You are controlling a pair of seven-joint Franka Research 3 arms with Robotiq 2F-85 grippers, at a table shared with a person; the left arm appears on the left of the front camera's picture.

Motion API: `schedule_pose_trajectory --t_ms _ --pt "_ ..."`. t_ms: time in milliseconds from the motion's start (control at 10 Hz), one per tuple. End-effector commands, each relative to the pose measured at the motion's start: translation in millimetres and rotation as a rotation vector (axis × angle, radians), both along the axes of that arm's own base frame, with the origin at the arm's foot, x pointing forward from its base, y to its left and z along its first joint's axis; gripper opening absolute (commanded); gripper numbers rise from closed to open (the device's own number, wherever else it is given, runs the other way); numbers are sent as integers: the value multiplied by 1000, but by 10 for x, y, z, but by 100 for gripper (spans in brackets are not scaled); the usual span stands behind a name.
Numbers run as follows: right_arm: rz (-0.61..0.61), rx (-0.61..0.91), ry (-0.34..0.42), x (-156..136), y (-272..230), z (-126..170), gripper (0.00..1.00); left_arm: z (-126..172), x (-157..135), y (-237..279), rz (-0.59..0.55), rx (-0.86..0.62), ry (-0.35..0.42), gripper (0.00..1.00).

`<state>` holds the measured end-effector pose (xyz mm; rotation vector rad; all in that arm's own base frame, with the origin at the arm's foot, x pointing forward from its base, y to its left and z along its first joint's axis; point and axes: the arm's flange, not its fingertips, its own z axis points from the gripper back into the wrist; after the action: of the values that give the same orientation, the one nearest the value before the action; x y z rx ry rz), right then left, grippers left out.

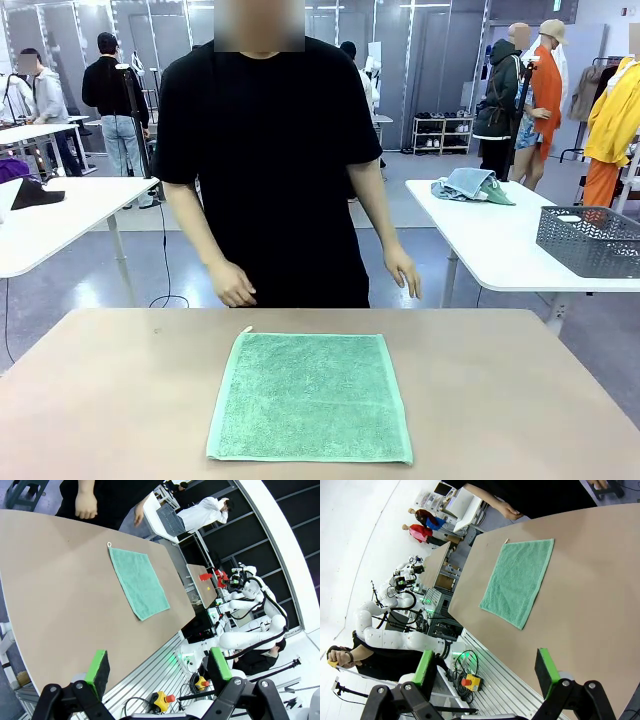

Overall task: Fold the towels and place them in the basket.
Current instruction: When a person lays out a Towel with hook on the table, fold it in half twice.

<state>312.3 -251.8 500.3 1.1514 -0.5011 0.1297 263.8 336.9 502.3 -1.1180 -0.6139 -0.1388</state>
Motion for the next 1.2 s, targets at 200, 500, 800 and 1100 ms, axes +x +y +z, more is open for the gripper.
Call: schedule_pose_trajectory --t_ms 200,500,800,1100 --pt "3 12 -19 13 -8 8 100 9 -19 -6 -7 -15 -16 100" --pt "3 12 -19 13 -8 8 100 9 -19 -6 -7 -15 -16 100" --pt "3 12 -19 13 -8 8 100 9 -19 -6 -7 -15 -16 100" --pt "166 -250 -160 -115 369 382 100 441 -145 -270 -107 195 -149 100"
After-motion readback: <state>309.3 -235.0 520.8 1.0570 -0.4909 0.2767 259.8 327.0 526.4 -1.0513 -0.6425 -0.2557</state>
